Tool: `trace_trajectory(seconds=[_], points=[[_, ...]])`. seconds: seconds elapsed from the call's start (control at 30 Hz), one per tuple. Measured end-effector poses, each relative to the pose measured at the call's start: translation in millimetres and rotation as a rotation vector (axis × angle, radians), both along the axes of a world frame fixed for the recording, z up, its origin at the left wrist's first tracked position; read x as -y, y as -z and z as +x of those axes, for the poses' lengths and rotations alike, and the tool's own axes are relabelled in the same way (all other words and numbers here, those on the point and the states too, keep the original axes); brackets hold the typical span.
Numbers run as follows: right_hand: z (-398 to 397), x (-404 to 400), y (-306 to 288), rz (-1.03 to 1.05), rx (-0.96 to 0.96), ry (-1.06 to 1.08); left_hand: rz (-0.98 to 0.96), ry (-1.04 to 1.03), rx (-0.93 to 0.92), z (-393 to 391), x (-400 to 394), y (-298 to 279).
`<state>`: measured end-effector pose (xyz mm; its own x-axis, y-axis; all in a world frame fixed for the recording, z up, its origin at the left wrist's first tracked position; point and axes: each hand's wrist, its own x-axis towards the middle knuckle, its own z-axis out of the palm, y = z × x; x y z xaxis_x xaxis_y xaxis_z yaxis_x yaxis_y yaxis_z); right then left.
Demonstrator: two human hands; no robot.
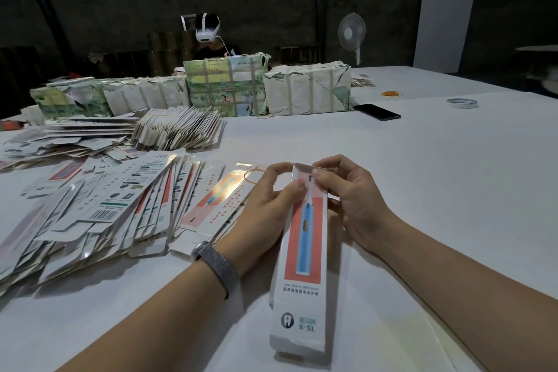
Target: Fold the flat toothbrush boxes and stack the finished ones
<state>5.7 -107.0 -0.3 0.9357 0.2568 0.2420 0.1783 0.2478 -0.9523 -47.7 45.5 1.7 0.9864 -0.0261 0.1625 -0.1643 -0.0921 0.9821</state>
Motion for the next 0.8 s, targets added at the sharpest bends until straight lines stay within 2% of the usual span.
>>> trace_trajectory(seconds=[0.13, 0.47, 0.8], points=[[-0.5, 1.6, -4.0, 0.045, -0.065, -0.013, 0.046, 0.013, 0.023, 0.8, 3.4, 1.2], [3.7, 2.1, -0.3, -0.201, 0.033, 0.093, 0.133, 0.017, 0.011, 1.1, 2.2, 1.4], [-0.3, 2.1, -2.0, -0.243, 0.053, 0.106, 0.168, 0.012, 0.001, 1.9, 1.8, 1.9]])
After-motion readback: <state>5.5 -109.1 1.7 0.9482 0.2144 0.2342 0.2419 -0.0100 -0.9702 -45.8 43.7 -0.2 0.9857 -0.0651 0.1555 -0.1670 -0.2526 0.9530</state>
